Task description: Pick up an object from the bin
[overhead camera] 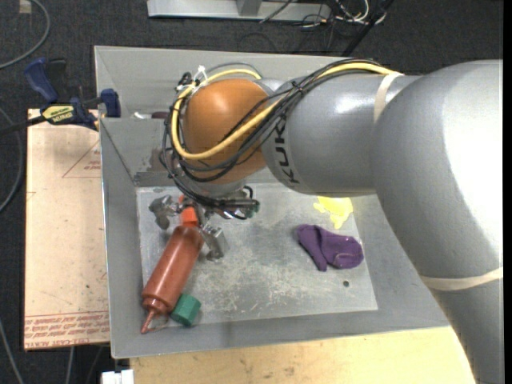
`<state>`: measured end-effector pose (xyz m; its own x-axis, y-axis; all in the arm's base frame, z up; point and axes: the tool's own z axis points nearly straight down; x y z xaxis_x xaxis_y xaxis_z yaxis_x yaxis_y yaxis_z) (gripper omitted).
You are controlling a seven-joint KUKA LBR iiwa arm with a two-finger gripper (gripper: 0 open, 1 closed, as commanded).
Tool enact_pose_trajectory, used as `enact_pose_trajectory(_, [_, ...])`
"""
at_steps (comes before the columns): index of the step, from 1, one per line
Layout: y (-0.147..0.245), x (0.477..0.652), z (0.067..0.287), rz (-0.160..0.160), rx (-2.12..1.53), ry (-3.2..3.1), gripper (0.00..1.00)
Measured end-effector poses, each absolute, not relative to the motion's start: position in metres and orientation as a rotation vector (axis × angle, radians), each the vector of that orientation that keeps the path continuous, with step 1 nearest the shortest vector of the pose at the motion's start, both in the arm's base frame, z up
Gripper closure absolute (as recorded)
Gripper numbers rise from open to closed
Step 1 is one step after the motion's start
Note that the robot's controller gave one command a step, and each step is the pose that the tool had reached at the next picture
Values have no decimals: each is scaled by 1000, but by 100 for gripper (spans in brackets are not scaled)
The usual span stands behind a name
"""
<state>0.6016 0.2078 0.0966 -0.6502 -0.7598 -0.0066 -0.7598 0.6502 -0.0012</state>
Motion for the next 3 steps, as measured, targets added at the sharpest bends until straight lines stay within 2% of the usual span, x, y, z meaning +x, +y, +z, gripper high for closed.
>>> enact_pose_trajectory(1, [224,600,70,5,-1515,2742,100])
enact_pose_trajectory(3, [224,599,72,6,-1515,2744,100])
